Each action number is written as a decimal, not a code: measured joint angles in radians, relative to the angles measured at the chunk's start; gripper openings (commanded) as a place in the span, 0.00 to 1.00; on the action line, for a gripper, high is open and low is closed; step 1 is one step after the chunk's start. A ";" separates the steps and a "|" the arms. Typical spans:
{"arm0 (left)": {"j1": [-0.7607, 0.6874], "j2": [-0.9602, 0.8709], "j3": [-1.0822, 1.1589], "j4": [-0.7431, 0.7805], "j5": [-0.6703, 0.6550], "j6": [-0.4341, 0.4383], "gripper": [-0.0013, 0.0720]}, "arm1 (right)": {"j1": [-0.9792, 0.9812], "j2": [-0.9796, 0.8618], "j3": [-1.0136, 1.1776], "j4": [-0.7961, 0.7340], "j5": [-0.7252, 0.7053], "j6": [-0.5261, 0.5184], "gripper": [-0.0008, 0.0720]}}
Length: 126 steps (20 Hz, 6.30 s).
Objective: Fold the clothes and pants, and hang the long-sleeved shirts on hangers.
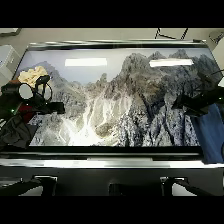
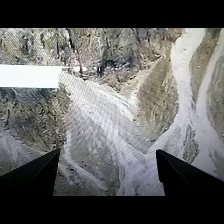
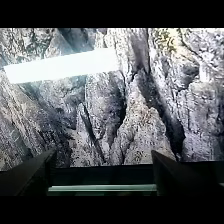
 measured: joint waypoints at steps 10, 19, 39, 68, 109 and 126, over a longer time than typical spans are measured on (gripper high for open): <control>0.000 0.000 0.000 0.000 0.000 0.000 0.99 | 0.000 0.000 0.000 0.000 -0.002 0.000 0.94; 0.000 0.000 0.000 0.036 0.063 0.153 0.99 | 0.000 0.000 0.000 0.012 -0.097 0.000 0.93; 0.927 0.046 -0.080 0.067 0.097 0.015 1.00 | 0.000 -0.005 0.000 0.005 -0.129 0.010 0.93; 0.291 0.601 0.043 -0.368 0.403 0.021 0.05 | 0.000 -0.003 0.000 0.058 -0.003 0.094 0.93; -0.323 -0.098 -0.439 -0.918 0.478 0.321 0.05 | 0.179 0.024 -0.627 0.487 -0.472 -0.155 0.08; 0.281 0.703 0.226 -0.533 0.479 0.229 0.05 | 0.195 0.422 0.427 -0.026 -0.454 -0.025 0.08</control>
